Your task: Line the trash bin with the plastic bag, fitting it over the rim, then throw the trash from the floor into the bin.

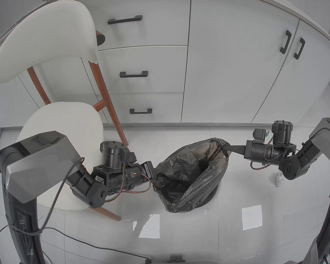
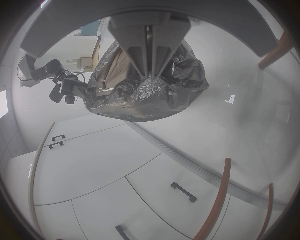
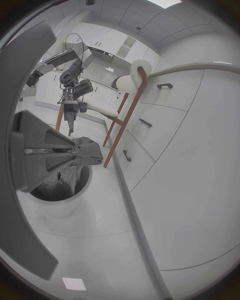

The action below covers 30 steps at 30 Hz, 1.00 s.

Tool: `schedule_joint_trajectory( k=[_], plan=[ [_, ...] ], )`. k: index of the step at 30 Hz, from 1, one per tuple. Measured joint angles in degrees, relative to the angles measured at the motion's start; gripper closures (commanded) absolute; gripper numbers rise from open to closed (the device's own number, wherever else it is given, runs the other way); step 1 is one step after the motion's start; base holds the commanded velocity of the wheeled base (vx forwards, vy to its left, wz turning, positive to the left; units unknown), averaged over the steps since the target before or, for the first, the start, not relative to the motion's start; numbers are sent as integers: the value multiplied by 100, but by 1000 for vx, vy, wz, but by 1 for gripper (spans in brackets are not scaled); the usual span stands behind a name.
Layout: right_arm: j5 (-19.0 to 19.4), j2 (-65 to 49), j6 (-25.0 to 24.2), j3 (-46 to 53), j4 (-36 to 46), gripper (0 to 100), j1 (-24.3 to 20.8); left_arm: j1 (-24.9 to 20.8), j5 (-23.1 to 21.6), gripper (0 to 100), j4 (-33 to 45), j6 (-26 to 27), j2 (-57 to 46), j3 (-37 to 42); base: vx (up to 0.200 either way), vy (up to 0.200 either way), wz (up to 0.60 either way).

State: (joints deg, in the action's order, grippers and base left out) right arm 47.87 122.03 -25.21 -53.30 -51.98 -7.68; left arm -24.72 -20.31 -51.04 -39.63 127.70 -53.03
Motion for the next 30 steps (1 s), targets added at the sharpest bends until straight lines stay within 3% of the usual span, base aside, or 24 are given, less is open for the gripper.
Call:
schedule_joint_trajectory(
  k=[10,15,16,30],
  plan=[
    [2,300,679,267,34,100,319,4,30,100,2,0,-51,41,0,0,0],
    [2,444,780,349,48,100,444,28,28,100,0,0,-63,44,0,0,0],
    [2,477,780,352,48,0,463,30,28,100,0,0,-66,46,0,0,0],
    [0,689,920,328,48,0,691,4,63,100,2,11,-99,9,0,0,0]
  ],
)
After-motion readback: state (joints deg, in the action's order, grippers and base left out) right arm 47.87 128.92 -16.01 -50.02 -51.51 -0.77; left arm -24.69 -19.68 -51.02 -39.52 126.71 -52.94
